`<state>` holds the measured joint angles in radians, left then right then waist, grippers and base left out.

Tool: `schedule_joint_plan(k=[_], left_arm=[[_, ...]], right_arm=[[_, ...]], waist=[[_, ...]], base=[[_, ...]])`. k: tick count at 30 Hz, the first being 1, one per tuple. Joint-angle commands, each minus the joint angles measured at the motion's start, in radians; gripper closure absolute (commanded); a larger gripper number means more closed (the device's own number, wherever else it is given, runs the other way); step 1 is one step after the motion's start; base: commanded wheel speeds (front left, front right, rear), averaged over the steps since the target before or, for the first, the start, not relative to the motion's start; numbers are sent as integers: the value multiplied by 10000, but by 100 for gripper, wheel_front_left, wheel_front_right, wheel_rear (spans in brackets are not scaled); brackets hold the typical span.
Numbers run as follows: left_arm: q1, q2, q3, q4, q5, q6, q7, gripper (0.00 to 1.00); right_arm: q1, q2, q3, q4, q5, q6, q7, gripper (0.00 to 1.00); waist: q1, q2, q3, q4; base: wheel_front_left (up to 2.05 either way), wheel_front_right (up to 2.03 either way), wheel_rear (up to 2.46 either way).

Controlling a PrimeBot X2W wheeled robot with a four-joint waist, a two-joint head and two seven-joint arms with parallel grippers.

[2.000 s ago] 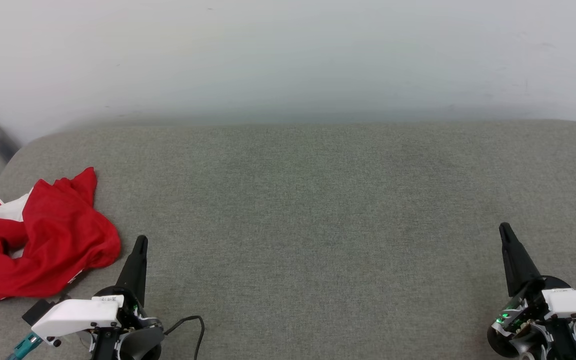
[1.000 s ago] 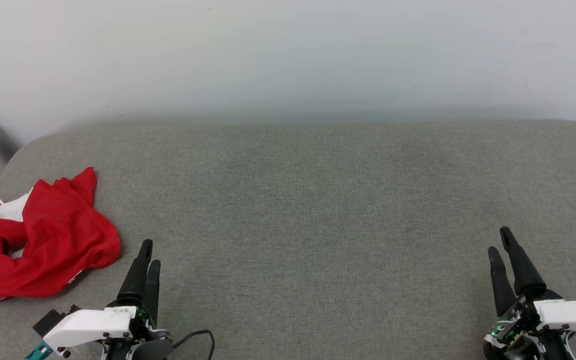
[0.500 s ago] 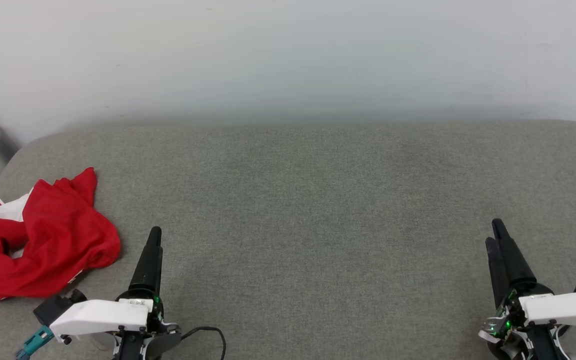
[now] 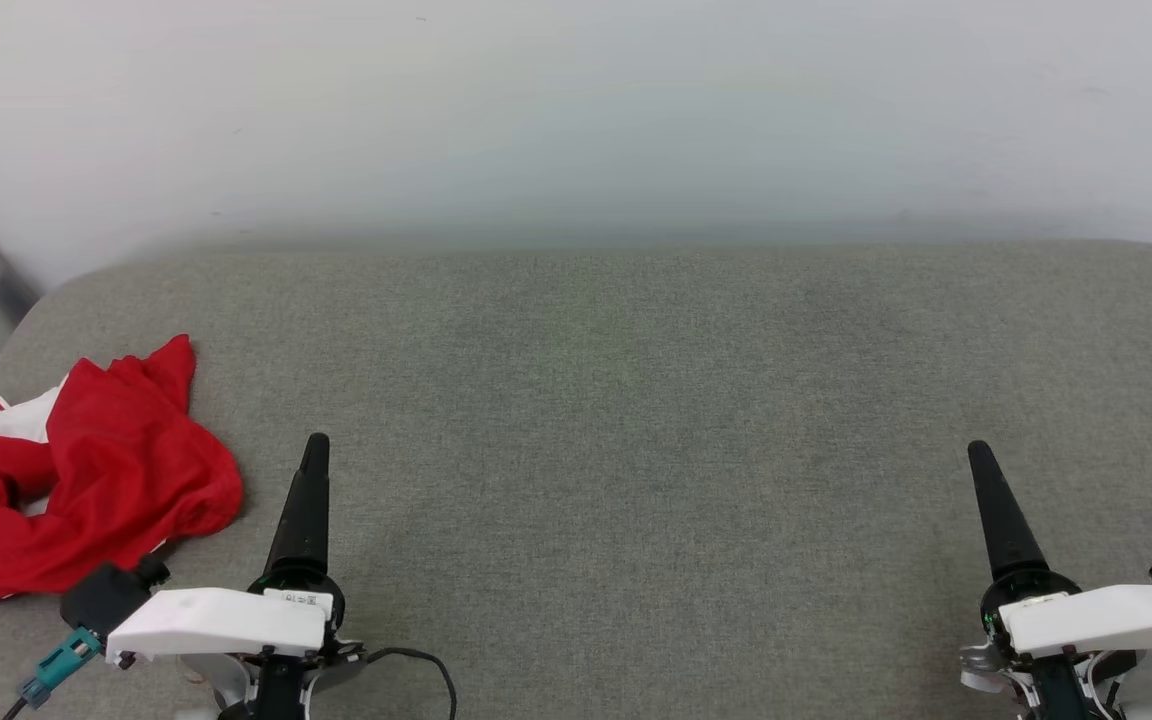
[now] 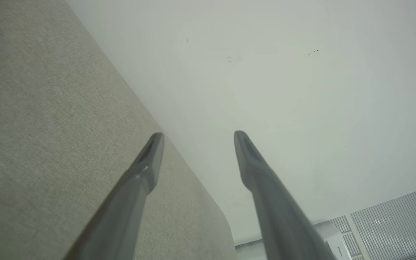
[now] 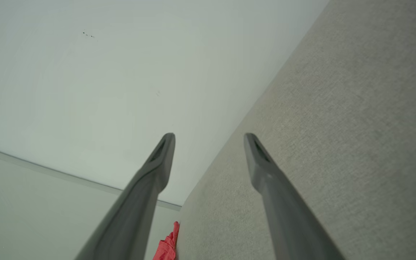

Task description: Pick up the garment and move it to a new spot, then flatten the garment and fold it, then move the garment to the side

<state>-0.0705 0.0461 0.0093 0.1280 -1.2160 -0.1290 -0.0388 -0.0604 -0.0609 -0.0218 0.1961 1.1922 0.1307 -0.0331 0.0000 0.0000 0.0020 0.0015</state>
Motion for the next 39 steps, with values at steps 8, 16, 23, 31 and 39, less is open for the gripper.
schedule_joint_plan(k=[8,16,23,31,39], left_arm=[[-48,38,-248,-99,2172,-22,-338,0],[-50,126,-367,-18,4127,-9,-596,0],[-25,223,-541,-165,5602,66,-815,0],[7,350,-776,-208,6866,170,-1032,0],[15,437,-911,-168,7746,237,-1249,0]], right_arm=[[-132,35,-133,-367,-2251,0,-111,0],[-53,77,-134,-657,-4075,0,-96,0],[43,91,-129,-939,-5648,0,41,0],[138,100,-142,-1176,-7026,0,113,0],[231,103,-109,-1341,-7956,0,87,0]], waist=[[0,0,1,18],[0,0,-4,24],[0,0,-3,36],[0,0,9,37],[0,0,20,32]], base=[[0,0,0],[0,0,0],[0,0,0],[0,0,0],[0,0,0]])
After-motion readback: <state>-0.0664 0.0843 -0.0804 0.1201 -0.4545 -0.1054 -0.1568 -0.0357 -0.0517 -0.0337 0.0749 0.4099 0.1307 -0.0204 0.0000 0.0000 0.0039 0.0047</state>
